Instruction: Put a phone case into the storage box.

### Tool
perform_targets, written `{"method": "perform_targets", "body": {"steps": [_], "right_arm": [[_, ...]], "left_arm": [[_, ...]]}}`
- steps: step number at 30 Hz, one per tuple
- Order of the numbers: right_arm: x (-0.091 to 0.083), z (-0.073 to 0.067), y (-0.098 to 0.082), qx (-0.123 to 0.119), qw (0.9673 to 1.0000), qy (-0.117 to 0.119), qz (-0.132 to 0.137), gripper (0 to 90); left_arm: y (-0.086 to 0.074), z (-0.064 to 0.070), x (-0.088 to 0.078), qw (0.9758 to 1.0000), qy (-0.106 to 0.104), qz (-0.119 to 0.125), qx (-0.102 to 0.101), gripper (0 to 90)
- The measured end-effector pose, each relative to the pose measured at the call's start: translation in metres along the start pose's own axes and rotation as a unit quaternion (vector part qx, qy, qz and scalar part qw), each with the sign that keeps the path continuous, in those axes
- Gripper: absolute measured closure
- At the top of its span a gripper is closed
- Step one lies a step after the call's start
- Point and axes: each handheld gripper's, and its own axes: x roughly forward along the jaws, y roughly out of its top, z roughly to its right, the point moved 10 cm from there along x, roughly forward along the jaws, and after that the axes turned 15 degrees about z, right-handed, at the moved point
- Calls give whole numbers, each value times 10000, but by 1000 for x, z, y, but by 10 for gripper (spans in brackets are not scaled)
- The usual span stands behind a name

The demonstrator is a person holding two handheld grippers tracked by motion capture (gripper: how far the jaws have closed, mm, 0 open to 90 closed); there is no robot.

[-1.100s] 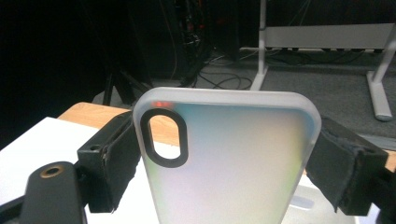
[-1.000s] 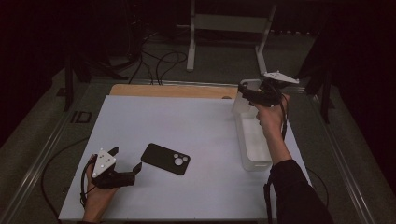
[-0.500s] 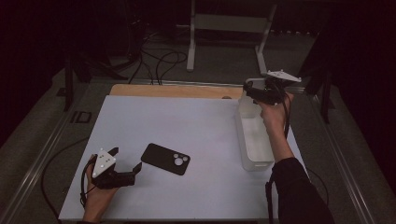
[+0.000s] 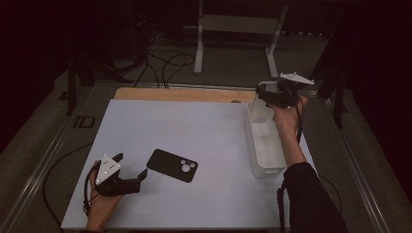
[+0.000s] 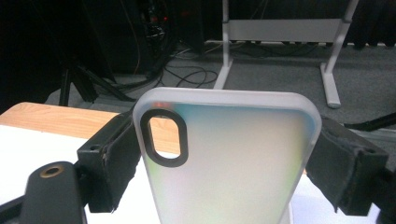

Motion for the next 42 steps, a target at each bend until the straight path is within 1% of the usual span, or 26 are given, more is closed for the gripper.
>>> {"method": "perform_targets", "body": {"steps": [1, 4, 9, 13, 14, 17, 20, 25, 32, 36, 38, 42], "right_arm": [[2, 3, -5, 8, 10000, -61, -66, 166], [5, 5, -8, 59, 9999, -96, -102, 166], [8, 8, -17, -4, 9996, -170, -224, 166], [9, 9, -24, 16, 9994, -196, -293, 165], [10, 9, -29, 23, 9992, -198, -353, 166], [12, 8, -37, 49, 9988, -198, -436, 165], [13, 7, -45, -20, 9985, -199, -508, 165], [16, 8, -55, -52, 9978, -237, -613, 165], [19, 11, -64, -58, 9969, -325, -712, 165], [21, 12, -69, -99, 9963, -360, -772, 165], [22, 13, -71, -165, 9958, -387, -811, 165], [24, 13, -73, -163, 9955, -395, -841, 165]], "left_arm": [[0, 0, 0, 10000, 12, 6, -18, 0], [0, -1, 0, 10000, 10, 4, -15, 0], [0, -1, 0, 10000, 7, 13, -14, 0], [0, -1, -1, 10000, 3, 13, -16, 0], [1, -1, -1, 10000, 6, 20, -11, 0], [1, -1, -1, 10000, 19, 35, -14, 0], [2, -1, -1, 10000, 21, 52, -27, 0], [2, -2, -1, 10000, 26, 46, -22, 0], [2, -2, -1, 10000, 23, 47, -26, 0], [2, -2, -1, 10000, 24, 49, -33, 0], [2, -2, -2, 10000, 24, 53, -37, 0], [1, -2, -1, 10000, 17, 46, -29, 0]]}}
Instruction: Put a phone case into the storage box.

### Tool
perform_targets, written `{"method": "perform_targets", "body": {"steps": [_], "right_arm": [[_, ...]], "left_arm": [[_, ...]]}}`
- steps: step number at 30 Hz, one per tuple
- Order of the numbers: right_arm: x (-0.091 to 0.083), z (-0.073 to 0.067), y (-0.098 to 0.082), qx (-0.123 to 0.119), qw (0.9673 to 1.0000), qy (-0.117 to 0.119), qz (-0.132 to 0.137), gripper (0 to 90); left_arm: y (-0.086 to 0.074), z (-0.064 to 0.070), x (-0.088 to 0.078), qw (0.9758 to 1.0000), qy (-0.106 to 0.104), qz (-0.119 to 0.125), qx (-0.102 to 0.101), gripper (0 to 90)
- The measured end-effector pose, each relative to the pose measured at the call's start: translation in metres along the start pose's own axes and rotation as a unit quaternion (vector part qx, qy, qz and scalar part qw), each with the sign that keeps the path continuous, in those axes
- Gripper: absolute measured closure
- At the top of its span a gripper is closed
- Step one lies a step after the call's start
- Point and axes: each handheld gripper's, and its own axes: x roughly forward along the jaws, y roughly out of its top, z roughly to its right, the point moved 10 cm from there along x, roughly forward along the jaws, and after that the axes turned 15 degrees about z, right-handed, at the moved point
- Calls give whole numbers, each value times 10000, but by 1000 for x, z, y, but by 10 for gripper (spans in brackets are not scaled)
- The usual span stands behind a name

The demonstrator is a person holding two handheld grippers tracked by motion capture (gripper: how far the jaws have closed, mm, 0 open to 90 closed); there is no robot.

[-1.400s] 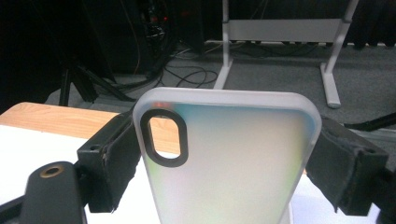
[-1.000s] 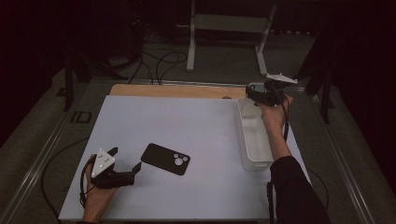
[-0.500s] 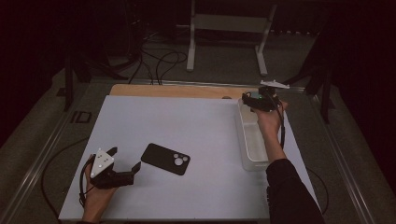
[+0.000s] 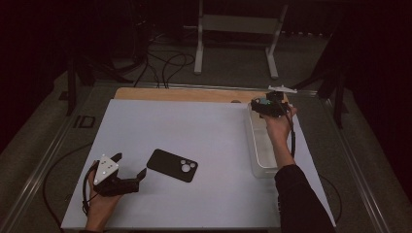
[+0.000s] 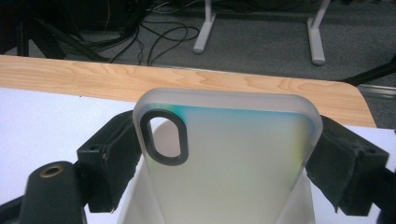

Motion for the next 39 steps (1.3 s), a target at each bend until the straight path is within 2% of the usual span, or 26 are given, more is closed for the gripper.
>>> {"method": "perform_targets", "body": {"steps": [7, 12, 13, 16, 22, 31, 32, 39], "right_arm": [[6, 1, -3, 6, 10000, -42, -19, 162], [7, 3, -3, 103, 9999, -61, -11, 146], [8, 4, -3, 256, 9997, -62, -12, 82], [6, 6, -1, 178, 9998, -66, 34, 80], [-1, 6, 6, 217, 9996, 6, 172, 81], [-16, -6, 17, 88, 9991, 302, 302, 82], [-20, -11, 20, 36, 9986, 414, 337, 82], [-34, -28, 24, -149, 9962, 776, 373, 84]], "left_arm": [[-1, 0, 0, 10000, -4, -13, -3, 0], [-1, 0, 0, 10000, -2, -13, -3, 0], [-1, 0, 0, 10000, -5, -14, -5, 0], [-1, 0, 0, 10000, -1, -5, -13, 0], [-1, 0, 0, 10000, 6, -16, -1, 0], [0, 0, -1, 10000, 9, -7, 1, 0], [0, 0, 0, 10000, 5, -8, 4, 0], [0, 0, 0, 10000, 10, -4, -2, 0]]}}
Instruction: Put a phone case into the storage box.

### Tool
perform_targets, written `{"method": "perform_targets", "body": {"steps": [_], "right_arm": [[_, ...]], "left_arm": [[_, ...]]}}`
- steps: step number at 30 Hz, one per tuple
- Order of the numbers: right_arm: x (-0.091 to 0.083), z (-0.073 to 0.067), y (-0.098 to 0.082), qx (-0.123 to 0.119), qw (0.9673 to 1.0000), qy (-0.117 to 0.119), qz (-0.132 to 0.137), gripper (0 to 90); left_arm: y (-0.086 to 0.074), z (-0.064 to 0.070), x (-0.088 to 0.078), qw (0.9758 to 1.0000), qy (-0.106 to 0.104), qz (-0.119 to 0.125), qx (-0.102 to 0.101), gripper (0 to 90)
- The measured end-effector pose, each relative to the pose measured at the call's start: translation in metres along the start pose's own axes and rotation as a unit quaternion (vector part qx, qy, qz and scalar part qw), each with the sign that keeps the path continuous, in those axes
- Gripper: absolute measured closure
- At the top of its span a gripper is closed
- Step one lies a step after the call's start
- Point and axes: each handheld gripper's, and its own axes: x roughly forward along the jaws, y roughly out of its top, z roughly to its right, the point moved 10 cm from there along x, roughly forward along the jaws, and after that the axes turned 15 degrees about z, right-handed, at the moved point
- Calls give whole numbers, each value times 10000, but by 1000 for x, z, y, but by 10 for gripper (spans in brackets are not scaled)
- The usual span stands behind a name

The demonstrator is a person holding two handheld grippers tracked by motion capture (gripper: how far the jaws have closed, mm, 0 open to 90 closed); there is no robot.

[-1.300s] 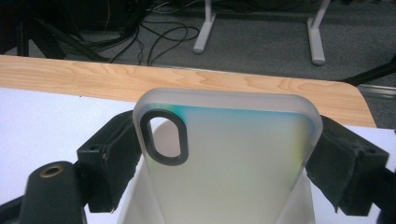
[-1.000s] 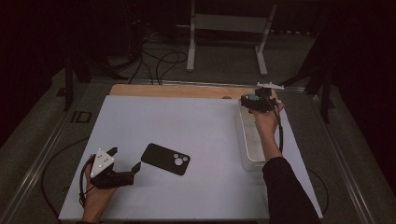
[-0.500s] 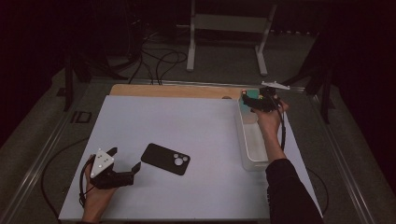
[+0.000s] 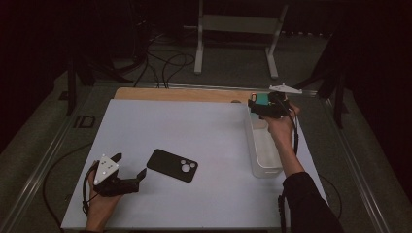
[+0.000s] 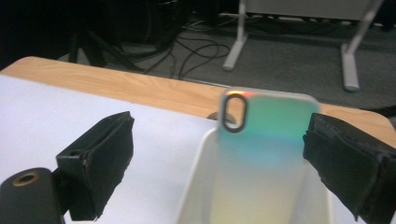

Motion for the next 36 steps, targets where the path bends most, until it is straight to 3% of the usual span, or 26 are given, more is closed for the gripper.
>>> {"method": "perform_targets", "body": {"steps": [11, 23, 36], "right_arm": [[-23, -35, 2, -180, 9979, 622, 66, 85], [-64, -68, 1, -409, 9905, 1292, 248, 85], [-108, -83, -22, -432, 9861, 1503, 562, 85]], "left_arm": [[0, -1, 0, 10000, 7, -1, -3, 0], [0, -1, 0, 10000, 6, 6, 1, 0], [1, 0, 0, 10000, 6, 30, 16, 0]]}}
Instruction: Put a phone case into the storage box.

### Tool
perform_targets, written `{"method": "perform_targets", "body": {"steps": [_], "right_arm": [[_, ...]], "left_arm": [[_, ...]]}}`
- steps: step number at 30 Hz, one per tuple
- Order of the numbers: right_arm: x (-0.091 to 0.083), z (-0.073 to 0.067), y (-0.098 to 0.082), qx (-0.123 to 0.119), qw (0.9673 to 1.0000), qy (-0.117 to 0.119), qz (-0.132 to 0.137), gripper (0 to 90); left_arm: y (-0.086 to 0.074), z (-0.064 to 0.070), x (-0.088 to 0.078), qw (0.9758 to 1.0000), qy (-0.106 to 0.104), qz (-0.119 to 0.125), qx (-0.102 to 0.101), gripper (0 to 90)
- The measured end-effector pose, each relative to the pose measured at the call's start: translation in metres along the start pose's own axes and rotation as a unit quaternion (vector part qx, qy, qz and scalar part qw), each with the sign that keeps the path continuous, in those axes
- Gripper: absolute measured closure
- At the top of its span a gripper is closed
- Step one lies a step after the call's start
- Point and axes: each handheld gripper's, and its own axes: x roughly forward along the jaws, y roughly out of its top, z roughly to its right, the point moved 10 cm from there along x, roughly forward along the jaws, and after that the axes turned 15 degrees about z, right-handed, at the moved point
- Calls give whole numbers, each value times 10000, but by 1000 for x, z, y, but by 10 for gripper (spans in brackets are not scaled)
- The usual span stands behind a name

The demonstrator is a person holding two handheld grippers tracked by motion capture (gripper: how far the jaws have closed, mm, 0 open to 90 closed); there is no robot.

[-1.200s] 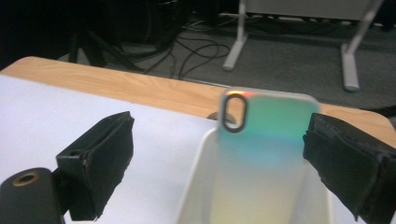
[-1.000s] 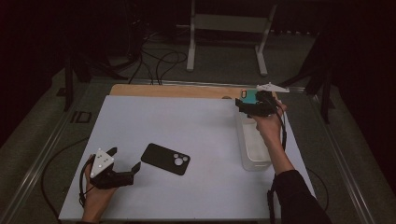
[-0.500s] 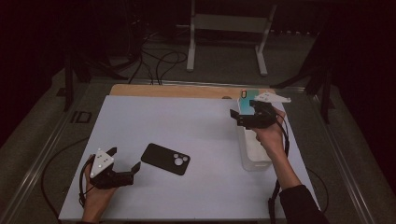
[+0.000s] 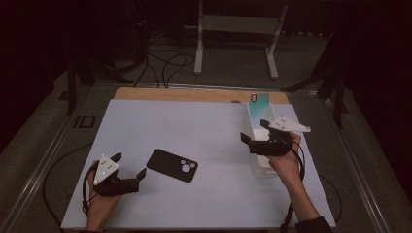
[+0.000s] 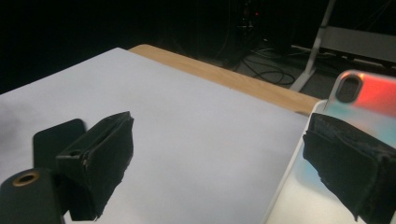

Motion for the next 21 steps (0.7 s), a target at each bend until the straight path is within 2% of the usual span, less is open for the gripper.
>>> {"method": "perform_targets", "body": {"steps": [10, 13, 16, 21], "right_arm": [[-24, -11, -17, 186, 9995, -40, 264, 85], [-34, -13, -26, 246, 9989, -128, 384, 85], [-39, -13, -34, 164, 9989, -199, 404, 85], [-47, -15, -41, 186, 9988, -206, 411, 85]], "left_arm": [[2, 0, -1, 10000, 9, 57, -30, 0], [3, 0, -1, 10000, 8, 73, -14, 0], [4, 0, -1, 10000, 10, 75, -9, 0], [4, 0, -1, 10000, 10, 84, -9, 0]]}}
